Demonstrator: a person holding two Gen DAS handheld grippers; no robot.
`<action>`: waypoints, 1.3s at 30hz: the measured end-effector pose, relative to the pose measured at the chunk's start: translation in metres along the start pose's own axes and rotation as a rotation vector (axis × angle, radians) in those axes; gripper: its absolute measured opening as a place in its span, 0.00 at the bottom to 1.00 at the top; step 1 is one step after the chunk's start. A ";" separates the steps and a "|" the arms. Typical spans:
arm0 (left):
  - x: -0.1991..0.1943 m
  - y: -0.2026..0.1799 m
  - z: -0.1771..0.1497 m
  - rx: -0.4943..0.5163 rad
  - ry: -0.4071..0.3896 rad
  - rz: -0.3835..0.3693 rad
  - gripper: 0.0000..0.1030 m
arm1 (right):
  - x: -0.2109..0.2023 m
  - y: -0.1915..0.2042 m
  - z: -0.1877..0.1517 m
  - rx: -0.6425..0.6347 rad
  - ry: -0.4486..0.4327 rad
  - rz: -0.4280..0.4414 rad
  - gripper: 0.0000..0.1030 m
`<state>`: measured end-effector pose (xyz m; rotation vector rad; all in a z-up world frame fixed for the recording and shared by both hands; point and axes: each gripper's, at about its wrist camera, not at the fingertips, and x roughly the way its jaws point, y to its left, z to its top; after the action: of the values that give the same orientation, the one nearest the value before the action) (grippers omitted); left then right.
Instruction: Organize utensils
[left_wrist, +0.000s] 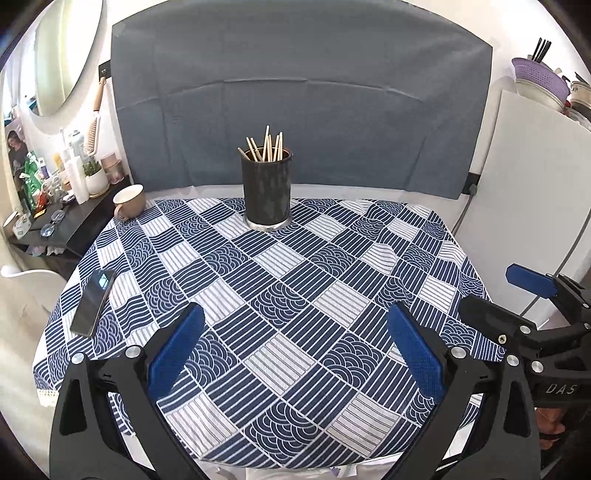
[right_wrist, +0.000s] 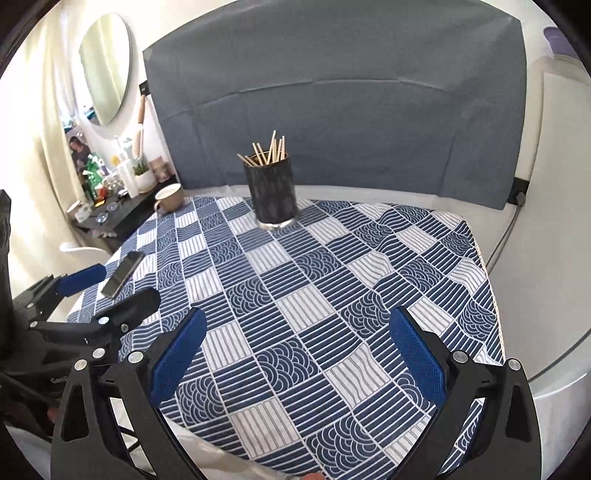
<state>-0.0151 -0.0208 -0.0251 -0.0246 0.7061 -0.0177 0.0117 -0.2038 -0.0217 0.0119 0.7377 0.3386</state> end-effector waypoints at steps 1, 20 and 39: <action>-0.002 -0.001 -0.002 -0.004 0.001 0.011 0.94 | -0.002 -0.001 -0.002 0.000 -0.004 0.002 0.92; -0.020 -0.004 -0.025 -0.025 0.007 0.082 0.94 | -0.015 -0.012 -0.018 0.034 -0.004 0.004 0.92; -0.025 0.001 -0.026 -0.051 -0.008 0.064 0.94 | -0.021 -0.008 -0.019 0.015 -0.014 -0.008 0.92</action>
<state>-0.0510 -0.0192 -0.0291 -0.0511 0.6992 0.0615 -0.0130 -0.2202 -0.0232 0.0259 0.7266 0.3252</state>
